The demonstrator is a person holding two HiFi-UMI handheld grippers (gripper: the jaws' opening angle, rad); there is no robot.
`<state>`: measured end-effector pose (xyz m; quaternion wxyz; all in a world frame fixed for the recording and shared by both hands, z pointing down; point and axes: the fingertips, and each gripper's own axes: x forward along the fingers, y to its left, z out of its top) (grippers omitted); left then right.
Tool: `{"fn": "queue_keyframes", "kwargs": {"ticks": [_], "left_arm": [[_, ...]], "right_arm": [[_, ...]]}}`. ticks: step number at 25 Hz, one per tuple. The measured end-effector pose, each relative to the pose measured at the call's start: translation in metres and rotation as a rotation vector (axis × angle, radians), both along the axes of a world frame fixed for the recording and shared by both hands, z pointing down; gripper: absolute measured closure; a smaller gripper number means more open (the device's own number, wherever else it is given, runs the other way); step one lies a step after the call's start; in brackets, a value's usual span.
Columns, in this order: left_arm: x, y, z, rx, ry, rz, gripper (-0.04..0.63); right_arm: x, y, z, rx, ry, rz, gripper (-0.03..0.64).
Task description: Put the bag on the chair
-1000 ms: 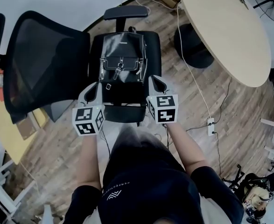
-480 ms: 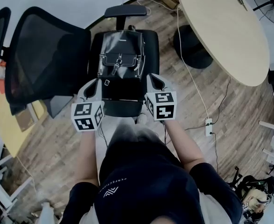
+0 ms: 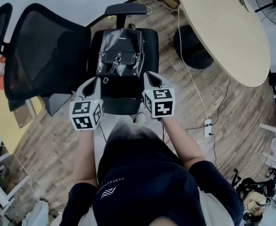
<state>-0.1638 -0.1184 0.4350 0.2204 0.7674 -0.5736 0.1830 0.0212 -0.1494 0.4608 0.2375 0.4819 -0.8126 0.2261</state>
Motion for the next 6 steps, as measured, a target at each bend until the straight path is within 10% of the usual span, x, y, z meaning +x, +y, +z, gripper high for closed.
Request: {"fn": "queue_keyframes", "kwargs": {"ticks": [6], "left_arm": [[0.0003,0.003,-0.0008,-0.003,-0.007,0.0,0.577]], "right_arm": [[-0.0015,-0.0022,-0.0041,0.012,-0.009,-0.004,0.615]]}}
